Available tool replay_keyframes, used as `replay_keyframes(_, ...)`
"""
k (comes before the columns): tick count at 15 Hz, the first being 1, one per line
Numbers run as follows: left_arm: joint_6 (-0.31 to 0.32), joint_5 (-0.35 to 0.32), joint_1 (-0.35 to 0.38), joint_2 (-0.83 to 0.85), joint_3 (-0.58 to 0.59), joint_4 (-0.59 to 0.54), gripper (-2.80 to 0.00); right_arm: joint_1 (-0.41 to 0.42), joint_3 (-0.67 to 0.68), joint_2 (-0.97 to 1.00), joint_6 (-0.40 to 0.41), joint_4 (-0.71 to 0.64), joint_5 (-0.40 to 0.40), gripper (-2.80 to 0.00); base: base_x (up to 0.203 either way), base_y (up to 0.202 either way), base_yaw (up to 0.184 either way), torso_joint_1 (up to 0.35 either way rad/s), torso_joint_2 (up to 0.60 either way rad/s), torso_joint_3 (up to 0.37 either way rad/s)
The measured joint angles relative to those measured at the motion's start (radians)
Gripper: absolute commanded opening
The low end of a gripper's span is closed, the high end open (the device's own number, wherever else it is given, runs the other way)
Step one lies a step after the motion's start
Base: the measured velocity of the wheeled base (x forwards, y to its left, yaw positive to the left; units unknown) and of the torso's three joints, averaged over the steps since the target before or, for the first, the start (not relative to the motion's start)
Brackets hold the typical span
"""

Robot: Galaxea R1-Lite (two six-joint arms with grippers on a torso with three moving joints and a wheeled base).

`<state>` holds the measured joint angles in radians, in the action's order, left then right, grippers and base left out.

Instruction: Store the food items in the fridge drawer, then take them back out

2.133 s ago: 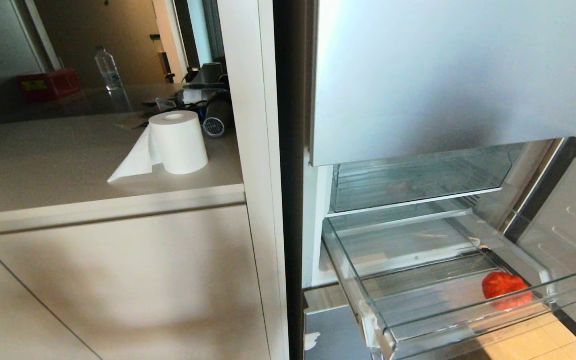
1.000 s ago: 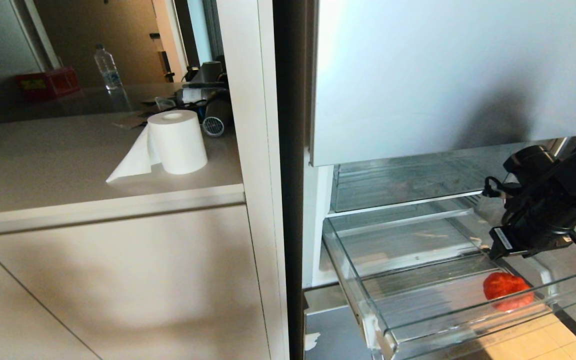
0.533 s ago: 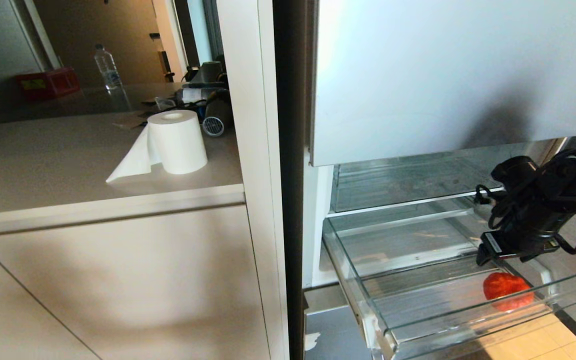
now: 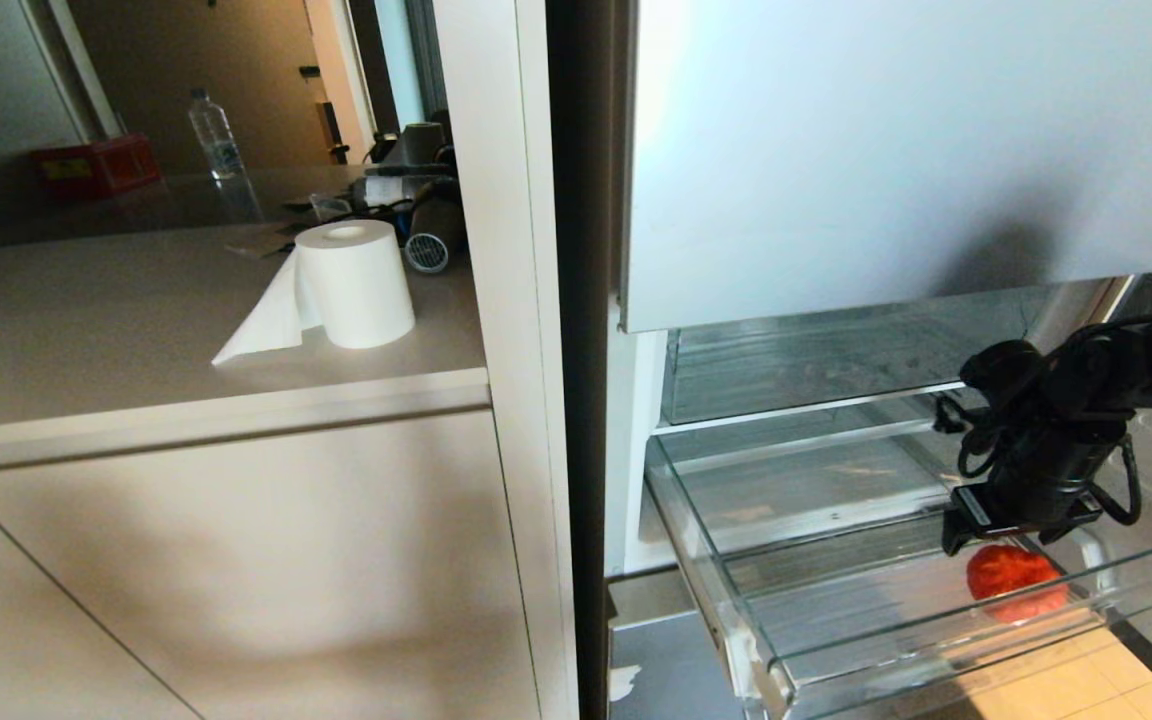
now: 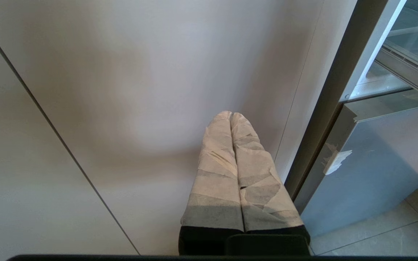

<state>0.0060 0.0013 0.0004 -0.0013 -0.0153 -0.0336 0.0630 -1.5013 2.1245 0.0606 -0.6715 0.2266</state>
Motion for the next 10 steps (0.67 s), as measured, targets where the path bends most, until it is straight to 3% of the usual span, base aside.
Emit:
replay_keyframes(4,0.0,0.0,0.0,0.0,0.0,0.0,-2.8,0.0,-0.015,0.033,-0.021,-0.027,0.007,0.0,0.0,0.0,0.0,0.0,0.0,0.0)
replay_keyframes(10,0.0,0.0,0.001,0.0,0.0,0.0,-2.8,-0.001,-0.106,0.05,-0.054,-0.185,0.008,0.0,0.0,0.0,0.0,0.0,0.0,0.0)
